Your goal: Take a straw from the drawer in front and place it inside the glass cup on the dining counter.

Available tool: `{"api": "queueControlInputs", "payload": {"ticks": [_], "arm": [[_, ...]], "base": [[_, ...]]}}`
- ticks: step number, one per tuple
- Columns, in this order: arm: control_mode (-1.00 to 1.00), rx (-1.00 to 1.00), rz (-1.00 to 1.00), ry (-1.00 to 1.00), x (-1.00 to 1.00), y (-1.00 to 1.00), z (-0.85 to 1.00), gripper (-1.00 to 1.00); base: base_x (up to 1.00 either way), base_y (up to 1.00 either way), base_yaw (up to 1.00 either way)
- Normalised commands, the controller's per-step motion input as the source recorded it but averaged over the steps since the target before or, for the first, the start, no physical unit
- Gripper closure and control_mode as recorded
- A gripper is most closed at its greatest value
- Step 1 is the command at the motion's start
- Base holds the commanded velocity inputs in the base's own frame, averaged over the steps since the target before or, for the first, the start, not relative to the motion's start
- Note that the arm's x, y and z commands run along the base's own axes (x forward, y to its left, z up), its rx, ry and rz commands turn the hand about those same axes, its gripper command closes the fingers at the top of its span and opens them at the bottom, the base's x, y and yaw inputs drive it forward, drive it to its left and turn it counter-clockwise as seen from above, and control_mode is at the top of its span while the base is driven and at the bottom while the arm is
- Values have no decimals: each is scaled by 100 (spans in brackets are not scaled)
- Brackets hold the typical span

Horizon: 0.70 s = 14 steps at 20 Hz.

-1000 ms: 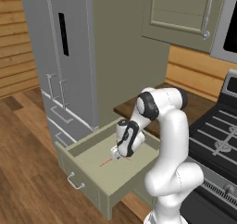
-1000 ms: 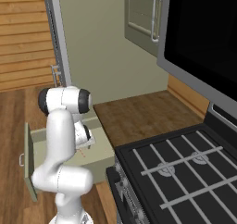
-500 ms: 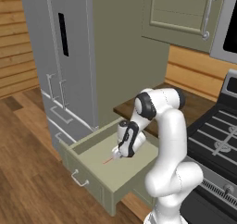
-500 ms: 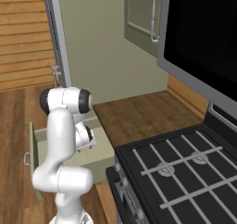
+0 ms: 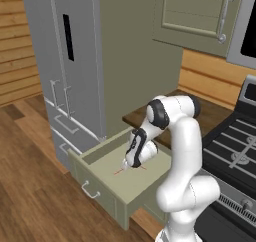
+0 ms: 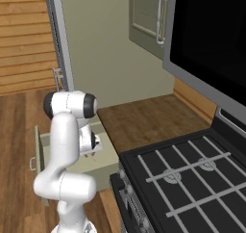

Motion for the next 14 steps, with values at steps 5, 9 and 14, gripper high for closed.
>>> {"api": "queueControlInputs", "payload": {"ticks": [5, 9, 14], "arm": [[-100, 7, 0, 9, 0, 8, -16, 100], [-100, 1, 0, 0, -5, 20, 0, 100], [-100, 0, 0, -2, -21, 12, 13, 100]], "base": [[0, 0, 0], [0, 0, 0], [0, 0, 0]]}}
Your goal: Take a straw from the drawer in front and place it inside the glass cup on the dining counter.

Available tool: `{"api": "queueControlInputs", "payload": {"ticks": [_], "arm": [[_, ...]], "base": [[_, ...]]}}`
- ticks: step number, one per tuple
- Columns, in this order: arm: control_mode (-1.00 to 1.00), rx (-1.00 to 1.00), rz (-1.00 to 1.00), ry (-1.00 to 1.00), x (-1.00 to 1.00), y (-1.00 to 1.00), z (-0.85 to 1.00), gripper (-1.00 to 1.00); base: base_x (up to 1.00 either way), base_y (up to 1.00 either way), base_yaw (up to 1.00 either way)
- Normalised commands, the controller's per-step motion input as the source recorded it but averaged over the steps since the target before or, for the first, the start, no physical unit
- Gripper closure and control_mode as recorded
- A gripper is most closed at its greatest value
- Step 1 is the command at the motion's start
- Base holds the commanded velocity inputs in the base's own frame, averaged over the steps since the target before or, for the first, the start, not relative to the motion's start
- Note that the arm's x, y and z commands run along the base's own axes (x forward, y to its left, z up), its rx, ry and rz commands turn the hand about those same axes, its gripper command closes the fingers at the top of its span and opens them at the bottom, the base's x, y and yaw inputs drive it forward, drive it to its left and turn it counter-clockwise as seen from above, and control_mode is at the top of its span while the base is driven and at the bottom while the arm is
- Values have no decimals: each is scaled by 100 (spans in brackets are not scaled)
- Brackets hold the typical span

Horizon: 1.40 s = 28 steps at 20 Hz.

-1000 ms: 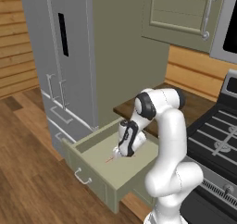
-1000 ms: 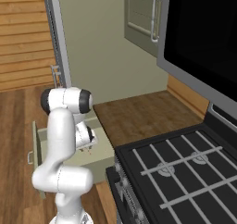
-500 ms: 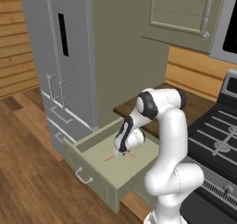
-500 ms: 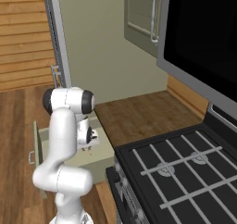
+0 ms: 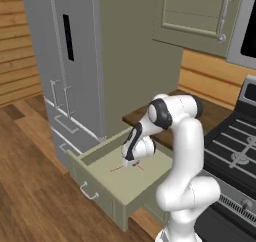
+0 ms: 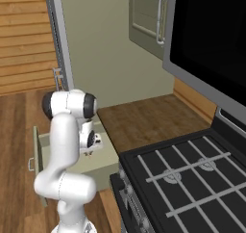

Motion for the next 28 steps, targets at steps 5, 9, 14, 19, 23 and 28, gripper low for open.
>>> {"api": "queueControlInputs", "payload": {"ticks": [5, 9, 14, 19, 23, 28], "arm": [[-100, 0, 0, -16, -49, 12, 60, 100], [-100, 0, 0, -23, -60, 14, 100, 100], [-100, 0, 0, -12, -27, 7, 100, 100], [-100, 1, 0, 0, -3, 7, 100, 100], [-100, 0, -1, 0, 0, 4, 100, 100], [-100, 0, -2, 0, -6, 1, 100, 100]], "base": [[0, 0, 0], [0, 0, 0], [0, 0, 0], [0, 0, 0], [0, 0, 0], [0, 0, 0]]}}
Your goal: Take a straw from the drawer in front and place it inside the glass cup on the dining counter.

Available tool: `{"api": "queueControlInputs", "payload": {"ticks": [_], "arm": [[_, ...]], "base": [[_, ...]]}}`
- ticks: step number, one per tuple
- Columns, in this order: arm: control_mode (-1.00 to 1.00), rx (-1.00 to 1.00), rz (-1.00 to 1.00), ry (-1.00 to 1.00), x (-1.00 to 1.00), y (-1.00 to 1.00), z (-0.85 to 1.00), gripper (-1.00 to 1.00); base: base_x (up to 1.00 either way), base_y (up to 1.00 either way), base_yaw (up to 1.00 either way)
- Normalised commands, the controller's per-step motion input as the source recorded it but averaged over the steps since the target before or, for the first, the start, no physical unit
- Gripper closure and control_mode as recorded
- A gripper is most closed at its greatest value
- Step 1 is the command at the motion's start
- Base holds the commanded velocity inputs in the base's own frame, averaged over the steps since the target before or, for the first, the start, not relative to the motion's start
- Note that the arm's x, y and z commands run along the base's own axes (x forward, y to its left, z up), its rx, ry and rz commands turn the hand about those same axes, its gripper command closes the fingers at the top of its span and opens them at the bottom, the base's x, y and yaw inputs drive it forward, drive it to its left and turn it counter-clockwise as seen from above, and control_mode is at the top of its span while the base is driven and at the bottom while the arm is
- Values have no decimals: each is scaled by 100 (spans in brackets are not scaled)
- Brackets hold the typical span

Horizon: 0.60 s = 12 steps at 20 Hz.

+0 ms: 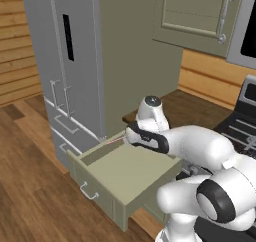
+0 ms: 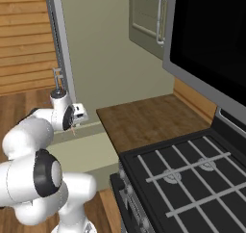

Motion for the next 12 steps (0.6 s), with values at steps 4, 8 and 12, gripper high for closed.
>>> {"api": "queueControlInputs", "payload": {"ticks": [4, 8, 12], "arm": [[-100, 0, -6, 3, -25, 0, 100, 100], [-100, 0, -11, 10, -45, -3, 100, 100], [-100, 0, -16, 18, -36, 0, 98, 100]], "base": [[0, 0, 0], [0, 0, 0], [0, 0, 0]]}}
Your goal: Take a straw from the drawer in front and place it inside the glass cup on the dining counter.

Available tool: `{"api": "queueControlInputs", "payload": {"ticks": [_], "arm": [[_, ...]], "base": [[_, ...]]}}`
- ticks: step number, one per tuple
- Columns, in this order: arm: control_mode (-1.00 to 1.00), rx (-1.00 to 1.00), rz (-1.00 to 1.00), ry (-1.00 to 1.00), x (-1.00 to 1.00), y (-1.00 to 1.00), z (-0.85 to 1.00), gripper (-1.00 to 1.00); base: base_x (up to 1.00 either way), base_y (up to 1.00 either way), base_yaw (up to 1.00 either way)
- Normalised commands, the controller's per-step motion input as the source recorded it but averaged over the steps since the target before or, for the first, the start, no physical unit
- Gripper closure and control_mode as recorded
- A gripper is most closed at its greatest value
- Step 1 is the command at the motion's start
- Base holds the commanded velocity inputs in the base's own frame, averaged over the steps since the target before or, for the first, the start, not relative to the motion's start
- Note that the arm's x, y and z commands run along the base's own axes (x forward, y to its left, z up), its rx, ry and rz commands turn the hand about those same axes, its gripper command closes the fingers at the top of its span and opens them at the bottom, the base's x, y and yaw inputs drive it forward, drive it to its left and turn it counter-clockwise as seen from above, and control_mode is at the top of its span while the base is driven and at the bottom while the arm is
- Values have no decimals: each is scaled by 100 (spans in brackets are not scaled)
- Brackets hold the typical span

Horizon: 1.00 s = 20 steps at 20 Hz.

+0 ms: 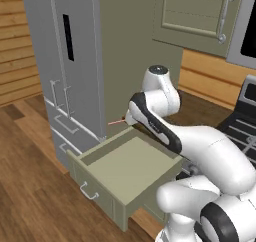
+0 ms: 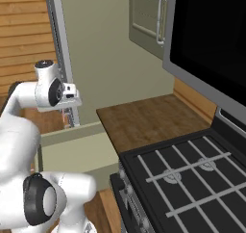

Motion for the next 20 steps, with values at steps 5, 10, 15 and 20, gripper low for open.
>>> {"api": "queueControlInputs", "payload": {"ticks": [5, 10, 15, 20], "arm": [[-100, 0, -19, 20, -48, -30, 67, 100], [-100, 0, -16, 29, -39, -49, 11, 100], [100, 1, -9, 13, -29, -23, 0, 100], [100, 0, 0, 0, 0, 0, 0, 100]], "base": [[0, 0, 0], [0, 0, 0], [-38, -2, -5], [-100, 13, -7]]}}
